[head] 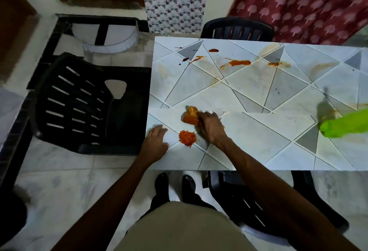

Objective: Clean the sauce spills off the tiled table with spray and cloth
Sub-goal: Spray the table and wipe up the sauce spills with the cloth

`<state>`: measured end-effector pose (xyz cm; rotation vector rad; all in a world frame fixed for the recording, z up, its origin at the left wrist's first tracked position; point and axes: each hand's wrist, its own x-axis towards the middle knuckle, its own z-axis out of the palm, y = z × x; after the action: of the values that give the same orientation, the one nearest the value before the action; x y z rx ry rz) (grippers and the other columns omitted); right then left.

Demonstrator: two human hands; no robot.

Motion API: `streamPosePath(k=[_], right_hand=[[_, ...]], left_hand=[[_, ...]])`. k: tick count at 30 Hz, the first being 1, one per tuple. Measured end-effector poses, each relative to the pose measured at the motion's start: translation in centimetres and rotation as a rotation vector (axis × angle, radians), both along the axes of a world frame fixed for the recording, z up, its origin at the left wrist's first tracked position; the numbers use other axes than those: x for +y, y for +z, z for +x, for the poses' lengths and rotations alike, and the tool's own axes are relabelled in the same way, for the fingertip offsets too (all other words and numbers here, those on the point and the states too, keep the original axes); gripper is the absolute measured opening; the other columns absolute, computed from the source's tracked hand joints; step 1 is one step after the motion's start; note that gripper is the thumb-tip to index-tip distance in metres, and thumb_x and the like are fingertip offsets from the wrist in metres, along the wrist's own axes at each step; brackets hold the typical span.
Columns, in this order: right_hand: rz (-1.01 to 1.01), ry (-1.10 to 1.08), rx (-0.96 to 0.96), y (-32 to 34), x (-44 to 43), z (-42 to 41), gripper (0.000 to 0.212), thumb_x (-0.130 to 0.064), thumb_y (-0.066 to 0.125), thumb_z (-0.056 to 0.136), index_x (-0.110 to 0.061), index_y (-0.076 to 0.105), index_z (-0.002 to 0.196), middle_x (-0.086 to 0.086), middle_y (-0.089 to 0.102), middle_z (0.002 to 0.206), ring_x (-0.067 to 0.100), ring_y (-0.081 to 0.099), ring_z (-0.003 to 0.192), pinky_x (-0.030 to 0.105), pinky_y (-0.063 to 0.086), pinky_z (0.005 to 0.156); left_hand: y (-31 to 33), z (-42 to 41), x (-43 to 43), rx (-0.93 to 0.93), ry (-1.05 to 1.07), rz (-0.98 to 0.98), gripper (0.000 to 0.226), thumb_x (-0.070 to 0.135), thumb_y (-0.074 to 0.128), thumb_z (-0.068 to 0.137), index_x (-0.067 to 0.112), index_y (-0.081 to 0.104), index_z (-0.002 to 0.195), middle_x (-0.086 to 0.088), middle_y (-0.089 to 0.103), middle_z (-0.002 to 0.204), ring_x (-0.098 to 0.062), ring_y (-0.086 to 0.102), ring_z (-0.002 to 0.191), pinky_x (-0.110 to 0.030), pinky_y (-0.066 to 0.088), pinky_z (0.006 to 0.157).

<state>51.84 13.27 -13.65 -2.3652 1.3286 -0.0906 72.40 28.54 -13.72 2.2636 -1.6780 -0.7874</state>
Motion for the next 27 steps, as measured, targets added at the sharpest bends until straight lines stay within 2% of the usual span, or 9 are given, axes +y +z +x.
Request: streamPosePath(k=[3, 7, 9, 13, 17, 20, 23, 24, 27], right_hand=[[0.036, 0.142, -0.156, 1.4, 0.7, -1.0, 0.034, -0.020, 0.062, 0.084, -0.014, 0.064, 0.118, 0.013, 0.071, 0.103, 0.034, 0.065, 0.088, 0.037, 0.054, 0.076], [0.309, -0.171, -0.501, 4.4, 0.4, -1.2, 0.027, -0.008, 0.062, 0.094, -0.012, 0.066, 0.120, 0.002, 0.072, 0.113, 0.018, 0.067, 0.098, 0.024, 0.054, 0.092], [0.574, -0.291, -0.677, 6.8, 0.5, -0.6, 0.031, -0.007, 0.063, 0.094, -0.013, 0.065, 0.124, 0.006, 0.069, 0.123, 0.023, 0.067, 0.110, 0.035, 0.055, 0.098], [1.103, -0.344, -0.950, 11.1, 2.4, 2.0, 0.027, -0.012, 0.054, 0.099, -0.010, 0.057, 0.126, 0.020, 0.067, 0.122, 0.031, 0.071, 0.099, 0.040, 0.061, 0.077], [1.404, -0.292, -0.852, 13.6, 6.5, 6.1, 0.036, -0.031, 0.054, 0.101, -0.005, 0.062, 0.125, 0.017, 0.073, 0.101, 0.025, 0.074, 0.079, 0.034, 0.062, 0.064], [1.357, -0.079, -0.663, 13.1, 9.9, 10.8, 0.043, -0.026, 0.070, 0.090, -0.004, 0.060, 0.126, 0.020, 0.070, 0.114, 0.031, 0.071, 0.100, 0.039, 0.060, 0.082], [1.351, 0.059, -0.518, 12.9, 13.9, 15.6, 0.047, -0.019, 0.078, 0.080, -0.007, 0.065, 0.124, 0.019, 0.072, 0.116, 0.033, 0.070, 0.106, 0.044, 0.057, 0.094], [1.358, 0.097, -0.484, 12.7, 15.1, 16.9, 0.043, -0.018, 0.077, 0.081, -0.008, 0.067, 0.121, 0.019, 0.072, 0.116, 0.032, 0.071, 0.105, 0.044, 0.056, 0.095], [1.355, 0.193, -0.397, 12.7, 19.7, 22.3, 0.029, -0.013, 0.074, 0.086, -0.012, 0.071, 0.115, 0.018, 0.074, 0.112, 0.029, 0.072, 0.100, 0.042, 0.057, 0.094]], left_hand=[[-0.1, -0.9, 0.2, -0.012, 0.040, -0.031, 0.060, 0.020, 0.065, 0.086, 0.006, 0.049, 0.142, -0.014, 0.039, 0.154, -0.030, 0.030, 0.144, -0.038, 0.026, 0.117], [1.1, -1.4, -0.4, 0.084, 0.153, -0.123, 0.047, 0.019, 0.058, 0.095, 0.011, 0.052, 0.140, -0.010, 0.052, 0.143, -0.027, 0.046, 0.133, -0.037, 0.036, 0.110], [2.5, -1.3, -0.6, 0.208, 0.261, -0.222, 0.040, 0.021, 0.058, 0.097, 0.012, 0.056, 0.136, -0.007, 0.059, 0.137, -0.024, 0.053, 0.128, -0.034, 0.040, 0.107], [7.4, 0.2, -0.2, 0.541, 0.538, -0.353, 0.033, 0.024, 0.059, 0.099, 0.016, 0.060, 0.130, 0.000, 0.065, 0.123, -0.010, 0.059, 0.111, -0.025, 0.049, 0.097], [10.2, 3.6, 3.2, 0.771, 0.552, -0.430, 0.049, 0.046, 0.061, 0.092, 0.022, 0.052, 0.134, 0.012, 0.061, 0.117, 0.006, 0.060, 0.103, -0.010, 0.046, 0.083], [11.2, 6.7, 8.1, 0.801, 0.588, -0.448, 0.053, 0.035, 0.064, 0.092, 0.012, 0.048, 0.138, 0.001, 0.060, 0.120, -0.005, 0.059, 0.108, -0.011, 0.048, 0.084], [11.4, 9.8, 13.9, 0.820, 0.690, -0.494, 0.092, 0.071, 0.073, 0.067, 0.015, 0.047, 0.136, 0.001, 0.060, 0.121, 0.002, 0.061, 0.105, -0.015, 0.051, 0.084], [11.4, 10.5, 15.7, 0.823, 0.716, -0.488, 0.096, 0.073, 0.073, 0.064, 0.014, 0.049, 0.136, 0.000, 0.061, 0.124, -0.001, 0.061, 0.109, -0.019, 0.053, 0.086], [10.8, 13.7, 22.3, 0.879, 0.824, -0.488, 0.076, 0.058, 0.067, 0.078, 0.011, 0.054, 0.136, -0.013, 0.062, 0.129, -0.026, 0.061, 0.119, -0.039, 0.053, 0.094]])
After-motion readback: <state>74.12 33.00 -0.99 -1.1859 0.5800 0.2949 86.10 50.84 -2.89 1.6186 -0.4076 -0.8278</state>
